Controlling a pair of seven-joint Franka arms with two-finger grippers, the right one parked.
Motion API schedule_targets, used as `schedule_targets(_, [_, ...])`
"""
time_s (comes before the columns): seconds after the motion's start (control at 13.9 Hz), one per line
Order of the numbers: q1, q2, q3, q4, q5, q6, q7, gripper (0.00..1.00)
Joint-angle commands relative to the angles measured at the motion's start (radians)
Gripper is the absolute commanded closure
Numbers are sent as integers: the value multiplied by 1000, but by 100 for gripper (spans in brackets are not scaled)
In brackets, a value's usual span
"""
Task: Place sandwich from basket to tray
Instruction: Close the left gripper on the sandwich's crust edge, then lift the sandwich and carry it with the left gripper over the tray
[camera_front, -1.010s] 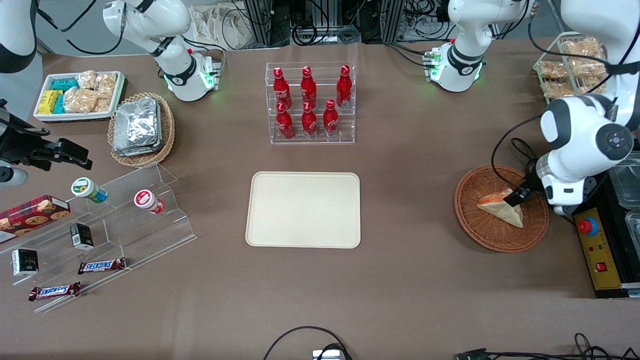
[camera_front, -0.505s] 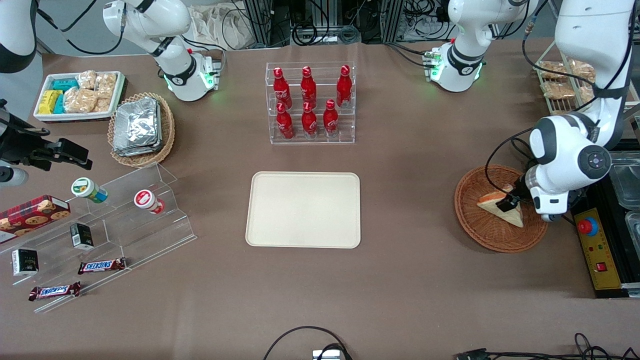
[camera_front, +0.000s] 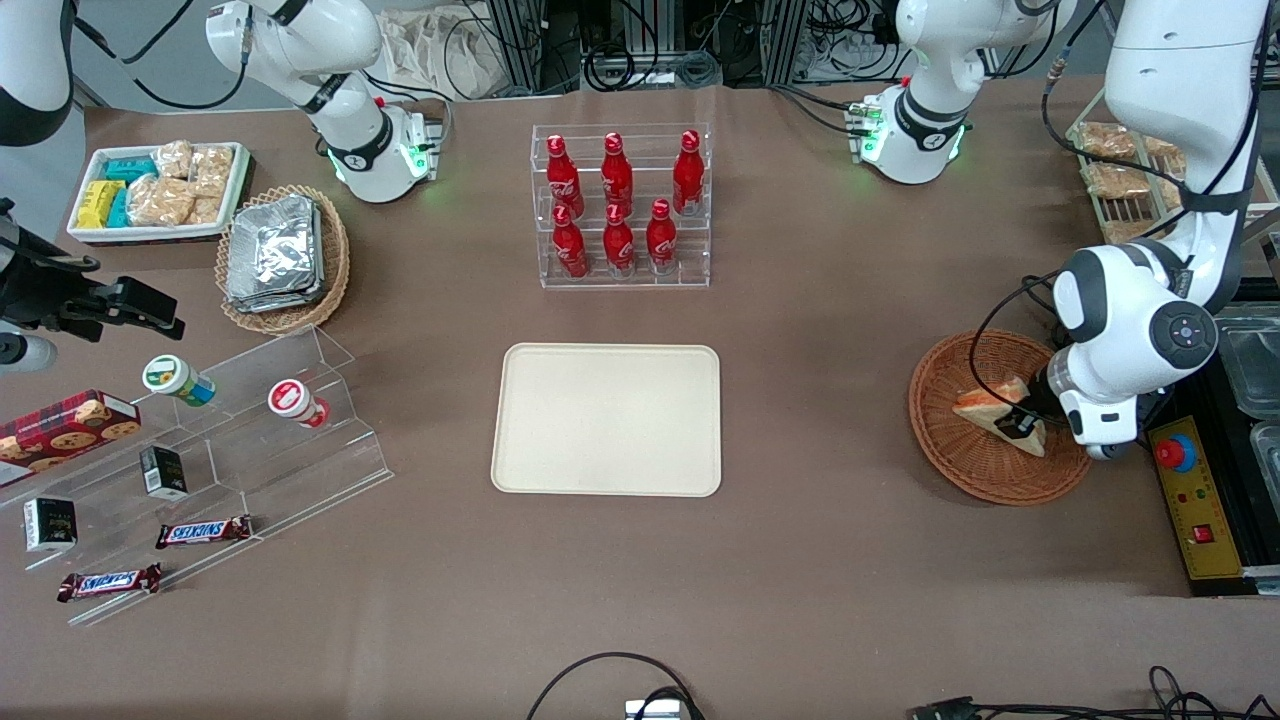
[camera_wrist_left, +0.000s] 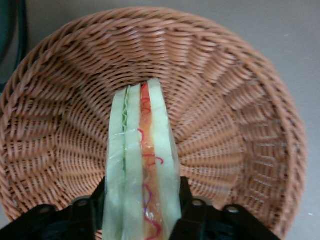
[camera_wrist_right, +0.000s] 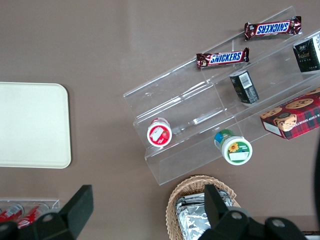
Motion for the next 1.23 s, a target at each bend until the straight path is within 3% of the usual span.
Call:
schedule_targets(0.0, [-14,5,-1,46,3,-29,-20,100])
schedule_targets(0.14, [-23,-14,-6,106,5,-153,-14,100])
schedule_targets(0.51, [-23,-37,-98,409,12,-601,36,100])
schedule_targets(0.72, [-21,-24,-174,638,5,-851,312,100])
schedule_targets(1.15, [-26,63,-435,740,9,-820,313,100])
